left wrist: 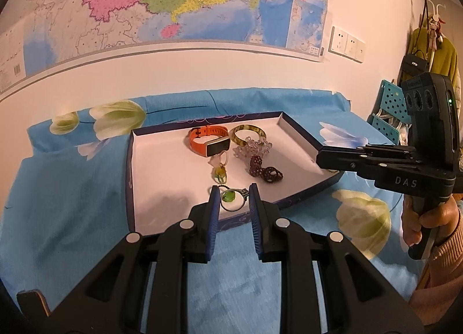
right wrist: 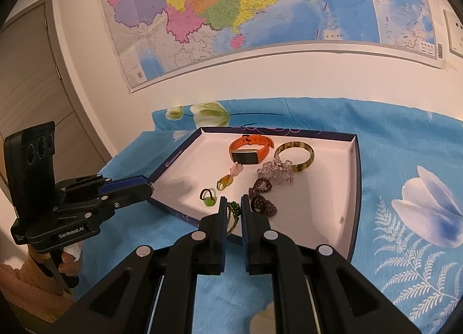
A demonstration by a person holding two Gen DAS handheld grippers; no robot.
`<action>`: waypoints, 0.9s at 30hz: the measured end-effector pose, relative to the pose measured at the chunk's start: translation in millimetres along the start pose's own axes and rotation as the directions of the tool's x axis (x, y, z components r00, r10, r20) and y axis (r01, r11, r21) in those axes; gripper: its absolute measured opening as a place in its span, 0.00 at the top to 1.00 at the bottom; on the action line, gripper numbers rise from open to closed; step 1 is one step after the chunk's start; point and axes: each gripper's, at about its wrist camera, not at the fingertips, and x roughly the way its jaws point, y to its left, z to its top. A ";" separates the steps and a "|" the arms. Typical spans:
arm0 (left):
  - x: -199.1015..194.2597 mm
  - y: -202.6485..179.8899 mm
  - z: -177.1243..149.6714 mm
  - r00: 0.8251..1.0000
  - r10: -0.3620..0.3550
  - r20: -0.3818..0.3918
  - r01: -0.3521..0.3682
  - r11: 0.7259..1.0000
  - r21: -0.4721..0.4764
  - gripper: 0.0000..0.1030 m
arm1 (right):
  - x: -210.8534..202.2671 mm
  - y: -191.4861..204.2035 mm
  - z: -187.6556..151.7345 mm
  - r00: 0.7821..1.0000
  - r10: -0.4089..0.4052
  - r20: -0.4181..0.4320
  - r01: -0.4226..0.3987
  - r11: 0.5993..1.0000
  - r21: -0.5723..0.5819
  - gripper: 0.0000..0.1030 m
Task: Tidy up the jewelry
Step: 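Carry the silver ring toward the box with the left tool while the right tool carries the gold ring there, then lower the silver ring into the box with the left tool while the right tool lowers the gold ring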
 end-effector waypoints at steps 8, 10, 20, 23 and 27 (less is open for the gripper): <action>6.4 1.8 4.6 1.000 0.010 0.001 -0.010 1.000 0.000 0.80 | 9.0 -1.8 6.7 1.000 -0.009 -0.005 0.009 1.000 -0.003 0.93; 8.2 2.3 5.9 1.000 0.011 0.003 -0.011 1.000 0.000 0.80 | 12.1 -2.2 8.7 1.000 -0.008 -0.005 0.008 1.000 -0.001 0.93; 25.2 7.8 12.2 1.000 0.027 -0.010 -0.027 1.000 -0.014 0.80 | 25.9 -4.9 16.3 1.000 -0.022 -0.014 0.022 1.000 -0.004 0.93; 34.3 9.7 13.7 0.999 0.031 -0.024 -0.032 0.999 -0.021 0.80 | 32.8 -7.9 17.8 0.999 -0.032 -0.023 0.032 0.999 0.002 0.93; 46.1 12.0 15.8 0.998 0.037 -0.041 -0.038 0.999 -0.026 0.80 | 41.9 -11.7 20.3 0.998 -0.044 -0.034 0.044 0.999 0.008 0.93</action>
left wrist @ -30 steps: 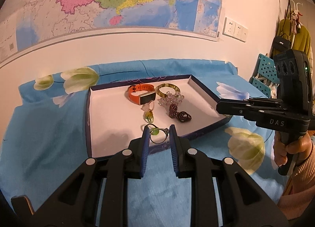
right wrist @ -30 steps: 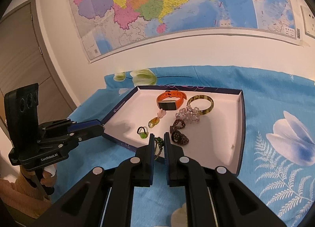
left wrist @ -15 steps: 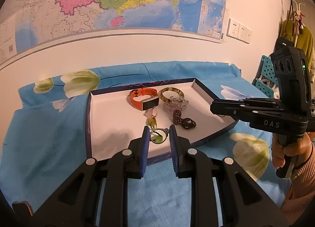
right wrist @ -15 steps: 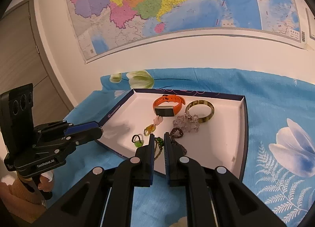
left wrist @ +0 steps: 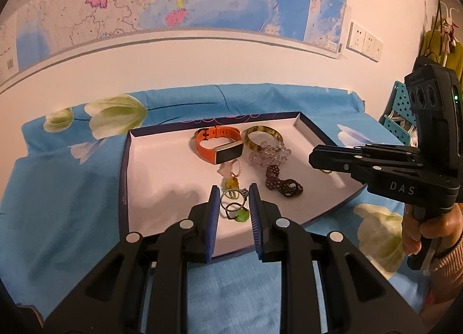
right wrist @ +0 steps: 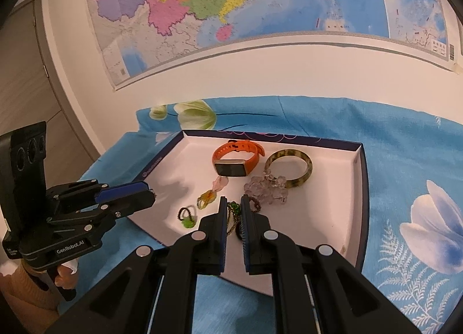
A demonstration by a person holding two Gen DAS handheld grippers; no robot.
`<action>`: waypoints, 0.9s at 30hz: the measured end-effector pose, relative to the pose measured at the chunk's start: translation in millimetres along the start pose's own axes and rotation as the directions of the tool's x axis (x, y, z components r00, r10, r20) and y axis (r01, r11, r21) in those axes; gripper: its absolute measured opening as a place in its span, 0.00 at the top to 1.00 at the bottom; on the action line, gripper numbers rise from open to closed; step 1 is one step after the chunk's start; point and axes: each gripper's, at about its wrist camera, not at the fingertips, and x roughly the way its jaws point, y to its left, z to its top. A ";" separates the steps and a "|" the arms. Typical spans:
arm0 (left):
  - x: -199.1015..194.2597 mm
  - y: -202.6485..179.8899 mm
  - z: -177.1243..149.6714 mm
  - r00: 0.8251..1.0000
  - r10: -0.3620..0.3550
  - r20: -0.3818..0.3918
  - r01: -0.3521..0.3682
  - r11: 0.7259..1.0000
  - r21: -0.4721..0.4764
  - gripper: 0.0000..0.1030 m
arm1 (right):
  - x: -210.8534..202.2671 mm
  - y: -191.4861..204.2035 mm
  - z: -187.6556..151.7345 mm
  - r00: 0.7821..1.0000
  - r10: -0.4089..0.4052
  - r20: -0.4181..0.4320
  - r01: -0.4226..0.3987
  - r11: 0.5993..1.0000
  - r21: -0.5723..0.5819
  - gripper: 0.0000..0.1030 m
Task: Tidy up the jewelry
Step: 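Lower the silver ring into the box with the left tool while the right tool lowers the gold ring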
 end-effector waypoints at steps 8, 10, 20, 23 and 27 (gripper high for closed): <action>18.7 3.2 4.0 0.999 0.009 -0.031 -0.010 1.000 -0.014 0.80 | 15.0 -7.0 5.2 0.999 -0.025 -0.027 0.025 1.000 0.010 0.93; 22.0 4.7 5.0 0.999 0.009 -0.038 -0.009 1.000 -0.022 0.80 | 18.1 -6.7 6.6 0.999 -0.029 -0.033 0.030 1.000 0.006 0.93; 44.0 12.1 4.8 0.995 0.039 -0.088 -0.043 0.998 -0.043 0.80 | 33.5 -10.6 7.9 0.996 -0.053 -0.072 0.053 0.999 0.004 0.92; 47.2 12.1 4.6 0.995 0.043 -0.094 -0.047 0.998 -0.042 0.80 | 35.7 -12.1 7.3 0.995 -0.058 -0.079 0.059 0.998 0.006 0.92; 50.0 10.9 5.4 0.994 0.044 -0.097 -0.048 0.998 -0.039 0.80 | 37.8 -13.5 7.0 0.994 -0.066 -0.085 0.067 0.998 0.008 0.92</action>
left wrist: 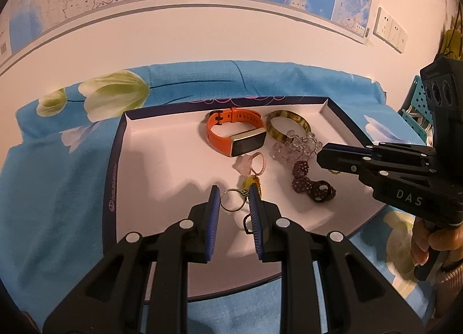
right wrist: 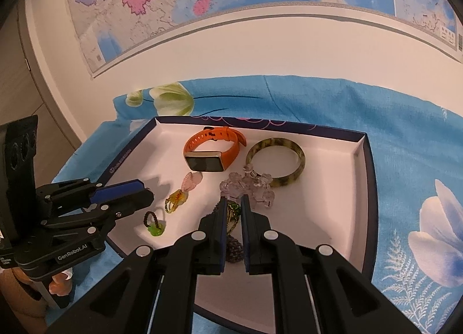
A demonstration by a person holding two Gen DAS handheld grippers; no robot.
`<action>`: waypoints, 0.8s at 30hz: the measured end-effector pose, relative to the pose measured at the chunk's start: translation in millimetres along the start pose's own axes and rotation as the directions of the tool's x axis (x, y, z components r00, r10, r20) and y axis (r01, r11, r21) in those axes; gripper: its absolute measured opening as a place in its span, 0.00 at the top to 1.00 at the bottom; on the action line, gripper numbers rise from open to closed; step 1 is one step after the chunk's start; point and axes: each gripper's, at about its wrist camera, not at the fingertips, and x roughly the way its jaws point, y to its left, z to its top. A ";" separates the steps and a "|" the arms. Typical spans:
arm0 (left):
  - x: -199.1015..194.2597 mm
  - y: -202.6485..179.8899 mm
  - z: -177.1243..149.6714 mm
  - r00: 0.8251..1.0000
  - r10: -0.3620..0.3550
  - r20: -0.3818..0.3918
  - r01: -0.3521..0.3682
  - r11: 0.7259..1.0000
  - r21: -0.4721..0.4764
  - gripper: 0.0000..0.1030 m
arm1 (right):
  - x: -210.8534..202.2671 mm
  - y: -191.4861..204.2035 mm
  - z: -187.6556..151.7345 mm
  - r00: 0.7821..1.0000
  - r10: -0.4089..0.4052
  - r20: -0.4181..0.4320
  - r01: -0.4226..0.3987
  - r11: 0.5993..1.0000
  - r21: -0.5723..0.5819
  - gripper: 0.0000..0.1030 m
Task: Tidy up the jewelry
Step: 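Lower the silver ring into the box with the left tool while the right tool lowers the gold ring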
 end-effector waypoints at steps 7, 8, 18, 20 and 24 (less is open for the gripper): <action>8.1 -1.5 0.8 1.000 0.007 -0.015 -0.007 1.000 0.000 0.80 | 3.8 -1.7 0.1 1.000 -0.009 -0.009 0.009 1.000 0.002 0.92; 8.9 -2.2 0.9 1.000 0.009 -0.016 -0.009 1.000 0.002 0.80 | 4.6 -1.9 0.0 1.000 -0.010 -0.011 0.010 1.000 0.002 0.92; 16.9 -2.1 0.7 0.999 0.019 -0.036 -0.019 1.000 -0.007 0.79 | 9.4 -6.2 -2.5 0.999 -0.026 -0.022 0.026 1.000 0.013 0.90; 17.1 -1.8 0.5 0.999 0.020 -0.036 -0.020 1.000 -0.011 0.77 | 9.9 -6.0 -2.8 0.999 -0.031 -0.023 0.031 0.999 0.013 0.90; 16.4 -2.1 -0.1 0.999 0.030 -0.034 -0.030 1.000 -0.010 0.68 | 10.1 -5.6 -3.4 0.999 -0.032 -0.020 0.032 0.999 0.013 0.82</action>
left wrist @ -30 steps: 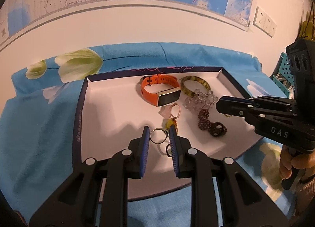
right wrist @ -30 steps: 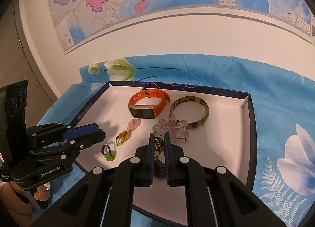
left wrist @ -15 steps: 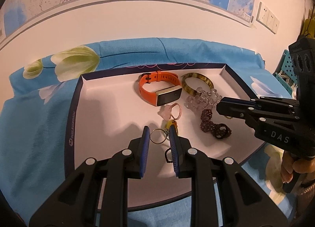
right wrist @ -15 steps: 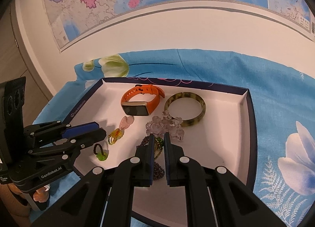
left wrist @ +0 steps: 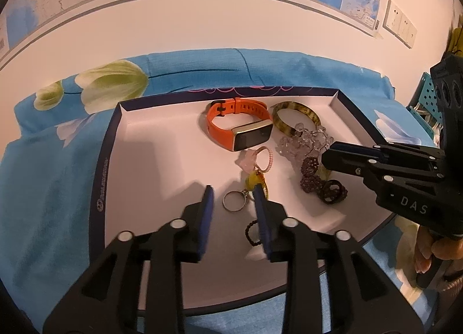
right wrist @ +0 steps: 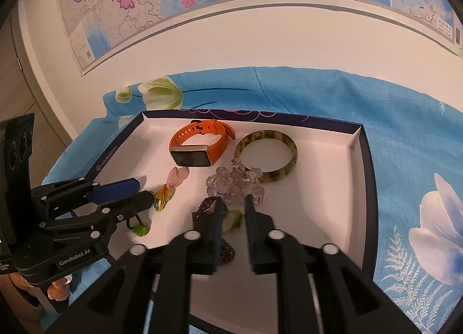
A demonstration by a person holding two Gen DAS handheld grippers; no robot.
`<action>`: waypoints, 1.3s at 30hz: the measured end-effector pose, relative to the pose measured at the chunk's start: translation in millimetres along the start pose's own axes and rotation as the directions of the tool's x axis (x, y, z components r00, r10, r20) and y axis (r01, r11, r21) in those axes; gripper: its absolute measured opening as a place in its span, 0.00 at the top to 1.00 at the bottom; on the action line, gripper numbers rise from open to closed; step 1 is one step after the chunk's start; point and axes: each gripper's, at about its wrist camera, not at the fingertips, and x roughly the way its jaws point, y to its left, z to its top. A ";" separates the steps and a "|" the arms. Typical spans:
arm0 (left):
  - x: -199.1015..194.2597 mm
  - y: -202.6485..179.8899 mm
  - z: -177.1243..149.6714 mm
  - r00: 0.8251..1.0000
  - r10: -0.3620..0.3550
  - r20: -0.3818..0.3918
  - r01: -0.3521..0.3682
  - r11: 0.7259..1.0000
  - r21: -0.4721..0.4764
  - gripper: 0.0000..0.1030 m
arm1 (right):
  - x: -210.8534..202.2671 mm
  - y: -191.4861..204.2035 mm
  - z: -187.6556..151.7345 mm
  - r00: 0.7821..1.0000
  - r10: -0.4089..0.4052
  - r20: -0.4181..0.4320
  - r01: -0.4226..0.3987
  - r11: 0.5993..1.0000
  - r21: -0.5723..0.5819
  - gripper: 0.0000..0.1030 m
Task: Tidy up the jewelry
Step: 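Lower the silver ring into the box with the left tool while the right tool lowers the gold ring, then open the left tool to release the silver ring while the right tool releases the gold ring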
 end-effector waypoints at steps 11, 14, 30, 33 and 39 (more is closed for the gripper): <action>-29.7 -3.3 -0.7 0.996 0.009 0.090 -0.010 1.000 0.016 0.44 | -19.4 3.8 -2.0 0.998 0.009 0.055 -0.009 1.000 -0.007 0.61; -43.3 -4.7 -1.5 0.992 0.017 0.128 -0.020 1.000 0.020 0.32 | -27.4 7.2 -3.6 0.997 0.003 0.078 -0.002 1.000 -0.015 0.53; -126.8 -5.5 -28.8 0.933 0.085 0.351 -0.075 0.996 -0.041 0.06 | -100.9 21.8 -32.0 0.956 -0.007 0.293 0.018 0.999 -0.037 0.07; -140.2 -4.1 -36.5 0.919 0.091 0.384 -0.074 0.996 -0.059 0.06 | -115.7 31.2 -38.2 0.946 0.004 0.325 0.020 0.997 -0.072 0.07; -159.0 -5.2 -52.9 0.900 0.111 0.422 -0.086 0.993 -0.079 0.06 | -134.7 36.3 -54.8 0.925 0.015 0.380 0.006 0.999 -0.053 0.07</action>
